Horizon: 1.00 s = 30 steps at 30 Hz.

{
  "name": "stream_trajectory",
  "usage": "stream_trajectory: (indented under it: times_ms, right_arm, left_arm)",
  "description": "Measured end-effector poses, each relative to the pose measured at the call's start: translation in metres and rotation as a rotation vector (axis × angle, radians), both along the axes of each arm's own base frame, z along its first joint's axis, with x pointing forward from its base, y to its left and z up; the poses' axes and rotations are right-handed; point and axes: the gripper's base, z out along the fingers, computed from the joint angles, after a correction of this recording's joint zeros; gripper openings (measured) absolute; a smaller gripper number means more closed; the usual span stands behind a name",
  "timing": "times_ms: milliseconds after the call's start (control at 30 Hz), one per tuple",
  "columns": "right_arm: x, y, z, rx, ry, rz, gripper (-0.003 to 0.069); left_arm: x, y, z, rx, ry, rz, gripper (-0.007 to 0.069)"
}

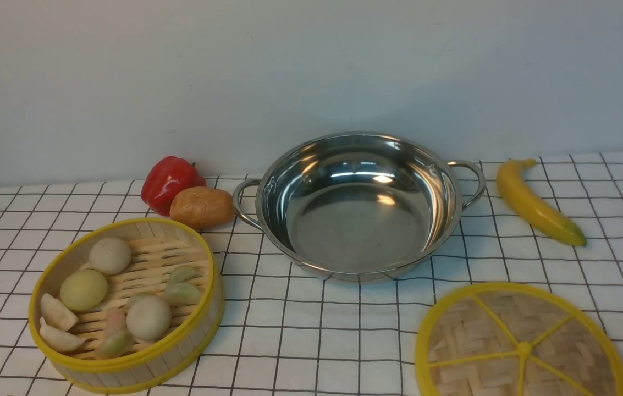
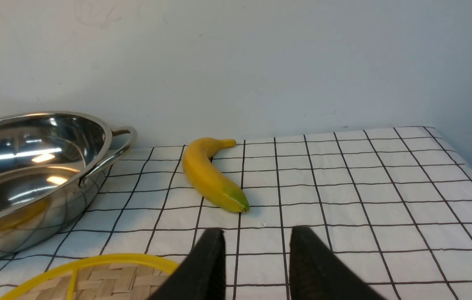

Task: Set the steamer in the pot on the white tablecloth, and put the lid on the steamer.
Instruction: 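Grasp the rim of the steamer basket holding the buns with the left gripper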

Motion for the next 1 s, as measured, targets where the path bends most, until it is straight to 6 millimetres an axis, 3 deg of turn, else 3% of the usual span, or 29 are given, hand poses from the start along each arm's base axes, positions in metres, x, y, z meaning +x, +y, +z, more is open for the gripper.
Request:
stream_trajectory:
  times_ms: [200, 300, 367, 467, 500, 533, 600, 800, 1000]
  right_arm:
    - [0.0, 0.0, 0.0, 0.008, 0.0, 0.001, 0.024]
    - [0.0, 0.001, 0.0, 0.071, -0.008, 0.006, 0.024]
    - [0.0, 0.004, 0.002, 0.223, -0.027, 0.017, 0.024]
    - [0.0, 0.006, 0.002, 0.366, -0.036, 0.028, 0.024]
    - [0.0, 0.007, 0.002, 0.379, -0.036, 0.029, 0.024]
    - [0.0, 0.008, 0.003, 0.481, -0.041, 0.036, 0.024]
    - [0.0, 0.01, 0.004, 0.595, -0.046, 0.048, 0.024]
    - [0.0, 0.013, 0.005, 0.764, -0.052, 0.067, 0.024]
    - [0.001, 0.012, 0.008, 0.811, -0.088, 0.064, 0.024]
  left_arm:
    - [0.0, 0.0, 0.0, -0.002, 0.0, -0.001, 0.0243]
    - [0.0, -0.002, 0.0, -0.094, -0.009, 0.001, 0.0243]
    - [0.001, -0.007, 0.004, -0.367, -0.045, 0.01, 0.0243]
    - [0.001, -0.011, 0.006, -0.617, -0.061, 0.018, 0.0243]
    - [0.001, -0.011, 0.006, -0.622, -0.061, 0.02, 0.0243]
    - [0.001, -0.014, 0.007, -0.773, -0.061, 0.021, 0.0243]
    - [0.001, -0.016, 0.009, -0.91, -0.061, 0.019, 0.0243]
    - [0.002, -0.017, 0.012, -1.001, -0.084, 0.018, 0.0243]
    - [0.002, -0.015, 0.015, -1.004, -0.12, 0.026, 0.0243]
